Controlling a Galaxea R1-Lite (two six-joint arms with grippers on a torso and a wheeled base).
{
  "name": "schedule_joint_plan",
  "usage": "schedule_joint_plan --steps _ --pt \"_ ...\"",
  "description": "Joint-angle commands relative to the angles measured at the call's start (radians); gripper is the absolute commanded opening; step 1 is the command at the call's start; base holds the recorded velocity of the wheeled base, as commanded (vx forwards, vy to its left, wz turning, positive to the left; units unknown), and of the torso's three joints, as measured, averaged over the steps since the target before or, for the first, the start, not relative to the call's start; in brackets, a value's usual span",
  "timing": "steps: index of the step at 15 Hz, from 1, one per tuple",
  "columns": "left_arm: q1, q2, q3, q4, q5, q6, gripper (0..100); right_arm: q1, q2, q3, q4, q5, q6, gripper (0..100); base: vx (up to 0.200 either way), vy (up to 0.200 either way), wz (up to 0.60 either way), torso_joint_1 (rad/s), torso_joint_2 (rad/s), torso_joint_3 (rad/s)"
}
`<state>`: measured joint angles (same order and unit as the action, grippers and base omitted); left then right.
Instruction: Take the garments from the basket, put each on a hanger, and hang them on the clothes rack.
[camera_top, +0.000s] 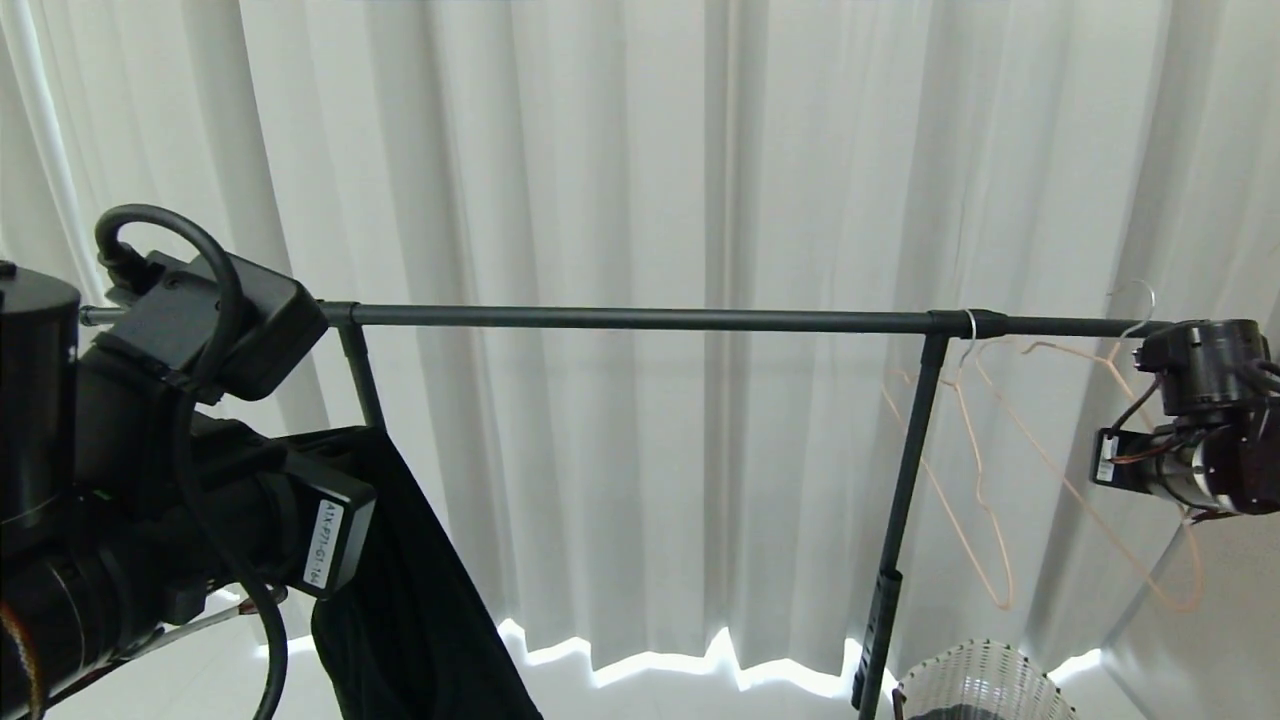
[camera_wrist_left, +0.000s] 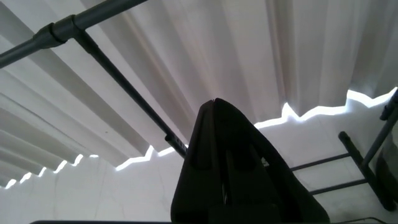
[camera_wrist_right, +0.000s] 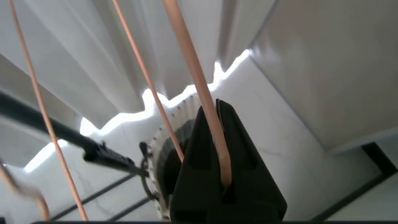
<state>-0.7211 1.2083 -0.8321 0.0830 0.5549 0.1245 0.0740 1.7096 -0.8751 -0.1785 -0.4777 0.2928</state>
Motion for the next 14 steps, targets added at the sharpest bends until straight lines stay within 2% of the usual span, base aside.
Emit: schedule_joint_plan --steps 1,9,11,14 --pt "0.0 -0.001 -0.001 0.0 0.0 0.0 0 0.004 -0.074 0.045 -0.001 -0.001 -0.018 0 -0.2 0.0 0.0 -0.012 0.0 0.007" --pt "0.0 -0.003 0.001 0.0 -0.001 -0.002 0 0.067 -0.208 0.13 -0.001 -0.001 -0.078 0 -0.2 0.0 0.0 0.001 0.0 0.004" --pt "0.0 0.005 0.004 0.0 -0.004 -0.003 0 0.107 -0.261 0.13 0.001 -0.001 -0.081 0 0.0 0.0 0.0 0.0 0.0 0.0" --pt "0.0 0.045 0.002 -0.005 -0.007 -0.011 0 0.245 -0.373 0.133 0.001 0.005 -0.147 0 0.0 0.0 0.0 0.0 0.0 0.0"
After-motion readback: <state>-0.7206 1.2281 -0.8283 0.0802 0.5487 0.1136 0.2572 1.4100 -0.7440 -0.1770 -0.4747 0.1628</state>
